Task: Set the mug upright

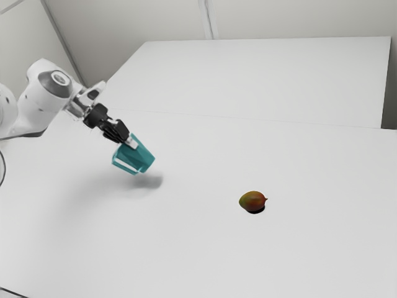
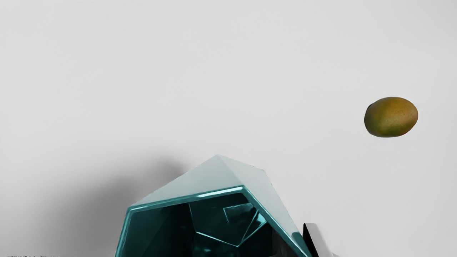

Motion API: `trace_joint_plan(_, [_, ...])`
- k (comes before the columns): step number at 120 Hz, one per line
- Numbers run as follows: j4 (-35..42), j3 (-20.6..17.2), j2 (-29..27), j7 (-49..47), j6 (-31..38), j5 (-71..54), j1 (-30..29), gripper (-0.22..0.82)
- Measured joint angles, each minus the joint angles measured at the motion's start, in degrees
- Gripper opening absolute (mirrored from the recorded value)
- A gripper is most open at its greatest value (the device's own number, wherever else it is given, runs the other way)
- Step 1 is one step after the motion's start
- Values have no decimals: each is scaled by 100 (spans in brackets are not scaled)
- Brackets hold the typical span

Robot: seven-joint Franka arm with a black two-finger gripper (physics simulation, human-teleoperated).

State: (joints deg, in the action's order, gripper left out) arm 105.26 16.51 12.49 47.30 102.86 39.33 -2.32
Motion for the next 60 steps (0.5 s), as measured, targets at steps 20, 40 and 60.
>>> trace_joint_plan(20, [-255,-1020,-273,-761,376,-2326,100,-17])
trace_joint_plan(40, [79,-1203,-196,-1372,1185,-3194,160,-18])
trace_joint_plan(60, [311,-1235,-5,-1863,1832,-3618,215,-18])
